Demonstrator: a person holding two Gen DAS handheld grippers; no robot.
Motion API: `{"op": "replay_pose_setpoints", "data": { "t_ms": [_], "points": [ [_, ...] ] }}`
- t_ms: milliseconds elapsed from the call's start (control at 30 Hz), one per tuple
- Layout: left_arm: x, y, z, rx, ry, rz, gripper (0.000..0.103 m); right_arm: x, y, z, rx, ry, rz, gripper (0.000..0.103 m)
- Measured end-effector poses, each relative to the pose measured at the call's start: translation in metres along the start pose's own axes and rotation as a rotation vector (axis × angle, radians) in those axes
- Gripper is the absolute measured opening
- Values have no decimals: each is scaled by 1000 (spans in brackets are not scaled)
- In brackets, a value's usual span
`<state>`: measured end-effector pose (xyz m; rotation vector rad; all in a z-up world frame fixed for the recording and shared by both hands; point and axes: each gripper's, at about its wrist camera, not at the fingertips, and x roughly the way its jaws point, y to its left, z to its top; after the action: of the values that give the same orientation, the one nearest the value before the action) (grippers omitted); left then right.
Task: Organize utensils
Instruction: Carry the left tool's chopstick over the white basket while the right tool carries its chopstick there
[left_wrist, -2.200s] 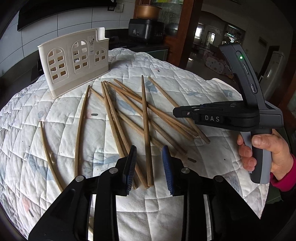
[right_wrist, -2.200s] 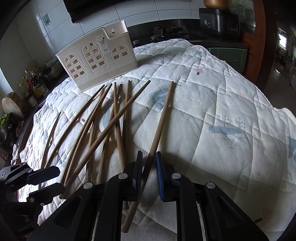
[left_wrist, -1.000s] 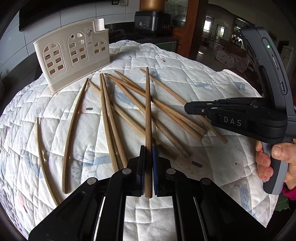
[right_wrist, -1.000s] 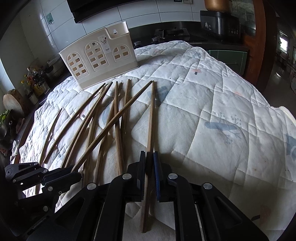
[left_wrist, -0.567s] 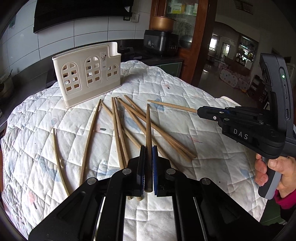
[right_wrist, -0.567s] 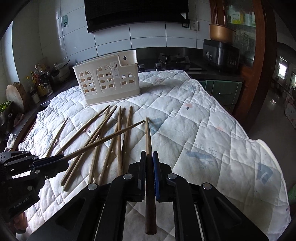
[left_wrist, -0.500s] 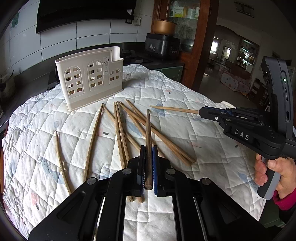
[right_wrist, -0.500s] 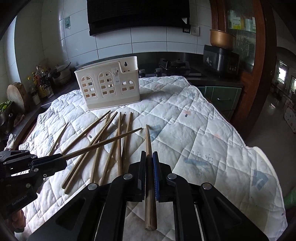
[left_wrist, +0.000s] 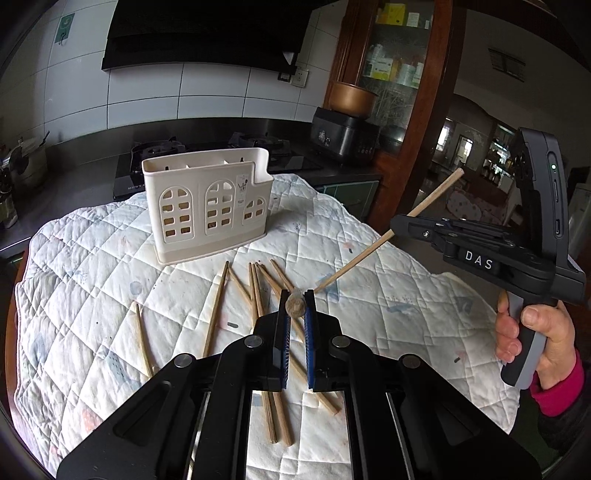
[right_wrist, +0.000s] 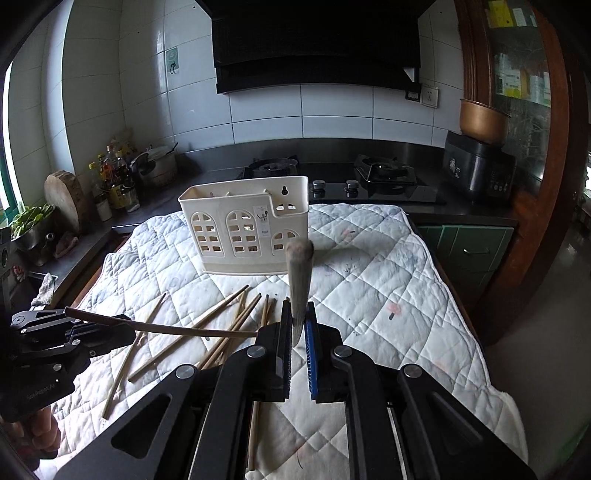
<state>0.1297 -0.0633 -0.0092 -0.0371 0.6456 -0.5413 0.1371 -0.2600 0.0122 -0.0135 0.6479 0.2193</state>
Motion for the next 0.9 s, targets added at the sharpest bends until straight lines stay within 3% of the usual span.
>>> {"op": "replay_pose_setpoints", "data": {
  "t_ms": [533, 667, 900],
  "points": [
    [-25, 12, 69, -15, -115, 36, 6, 8, 10, 80, -104, -4, 72, 7],
    [-34, 17, 96, 6, -151, 65, 6, 9, 11, 107, -99, -27, 90, 7],
    [-53, 24, 158, 47, -246, 137, 6, 20, 11, 157, -102, -65, 48, 7]
  ]
}}
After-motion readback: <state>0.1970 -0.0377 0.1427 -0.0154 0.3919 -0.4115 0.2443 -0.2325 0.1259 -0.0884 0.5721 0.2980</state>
